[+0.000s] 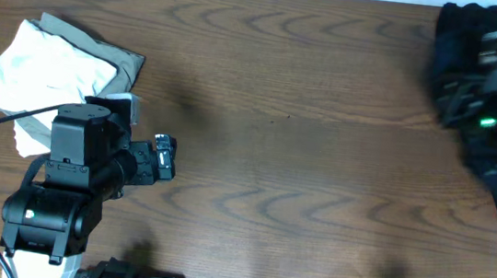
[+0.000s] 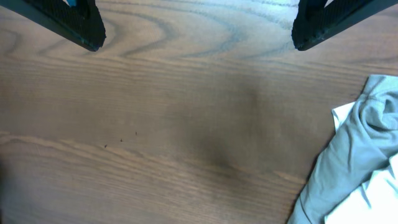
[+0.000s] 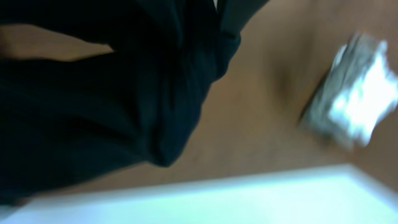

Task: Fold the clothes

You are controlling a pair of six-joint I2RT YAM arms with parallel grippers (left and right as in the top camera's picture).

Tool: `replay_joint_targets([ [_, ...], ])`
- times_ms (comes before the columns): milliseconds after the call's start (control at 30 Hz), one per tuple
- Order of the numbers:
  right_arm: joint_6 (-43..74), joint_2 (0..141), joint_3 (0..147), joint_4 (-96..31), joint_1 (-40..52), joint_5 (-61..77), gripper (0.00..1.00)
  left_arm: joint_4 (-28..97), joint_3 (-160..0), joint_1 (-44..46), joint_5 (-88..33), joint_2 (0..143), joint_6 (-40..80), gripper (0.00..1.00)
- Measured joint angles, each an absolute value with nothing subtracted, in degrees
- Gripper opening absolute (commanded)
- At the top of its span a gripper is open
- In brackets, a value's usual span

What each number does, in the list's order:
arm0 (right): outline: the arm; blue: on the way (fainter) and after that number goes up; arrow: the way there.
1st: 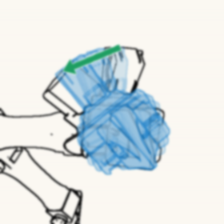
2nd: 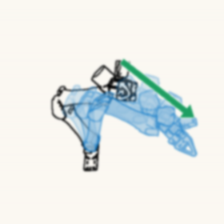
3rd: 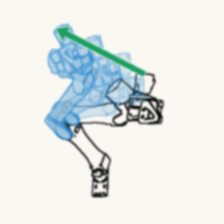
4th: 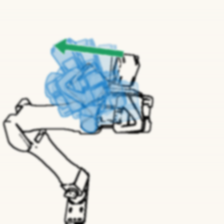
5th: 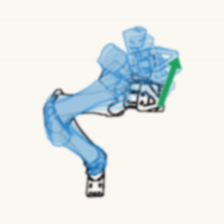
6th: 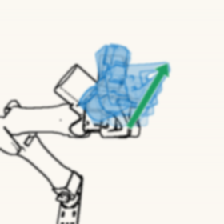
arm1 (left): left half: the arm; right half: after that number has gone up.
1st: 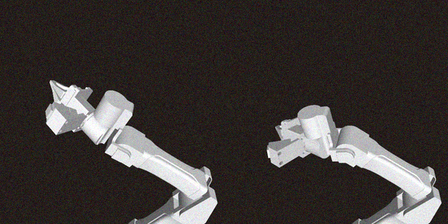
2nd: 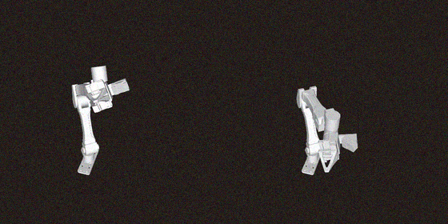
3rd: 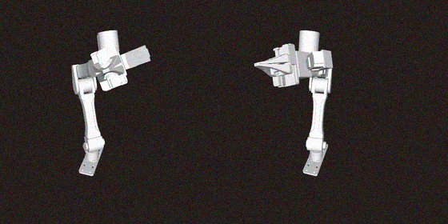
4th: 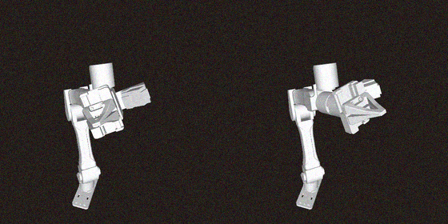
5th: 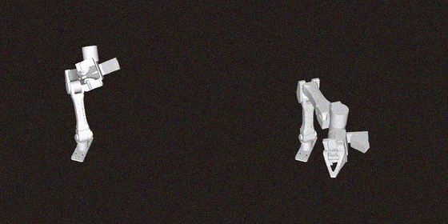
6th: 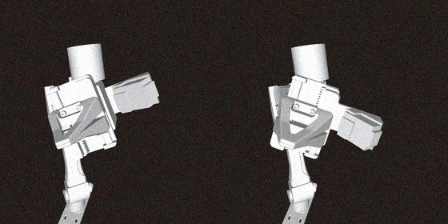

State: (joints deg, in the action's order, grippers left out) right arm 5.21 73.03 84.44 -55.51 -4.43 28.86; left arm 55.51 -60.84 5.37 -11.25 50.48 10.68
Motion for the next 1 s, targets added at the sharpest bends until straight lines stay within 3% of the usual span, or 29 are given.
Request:
replay_joint_targets([
  [100, 2.6, 75.2, 82.5, -59.1, 4.1, 27.7, 0.18, 55.5, -60.9, 5.4, -11.2, 50.5, 10.7, 0.98],
  [167, 1.1, 76.3, 81.1, -59.3, 8.0, 27.0, 0.27, 55.5, -60.9, 5.4, -11.2, 50.5, 10.7, 0.98],
  [267, -1.1, 78.8, 79.5, -59.5, 12.9, 26.3, 0.27, 55.5, -60.9, 5.4, -11.2, 50.5, 10.7, 0.98],
  [467, -2.6, 82.9, 79.3, -56.6, 15.1, 23.0, 0.28, 55.5, -60.9, 5.4, -11.2, 50.5, 10.7, 0.98],
  [533, -0.9, 83.6, 79.2, -54.9, 14.9, 18.0, 0.35, 55.5, -60.9, 5.4, -11.2, 50.5, 10.7, 0.98],
  [567, 0.8, 83.7, 79.2, -54.1, 14.8, 14.2, 0.44, 55.5, -60.8, 5.4, -11.2, 50.5, 10.7, 0.98],
  [633, 4.7, 83.7, 79.2, -53.4, 14.0, 8.1, 0.52, 55.5, -60.9, 5.4, -11.2, 50.5, 10.7, 0.98],
  [1000, 17.5, 86.0, 79.2, -56.8, -8.6, -7.9, 0.53, 55.5, -60.9, 5.4, -11.2, 50.5, 10.7, 0.98],
])
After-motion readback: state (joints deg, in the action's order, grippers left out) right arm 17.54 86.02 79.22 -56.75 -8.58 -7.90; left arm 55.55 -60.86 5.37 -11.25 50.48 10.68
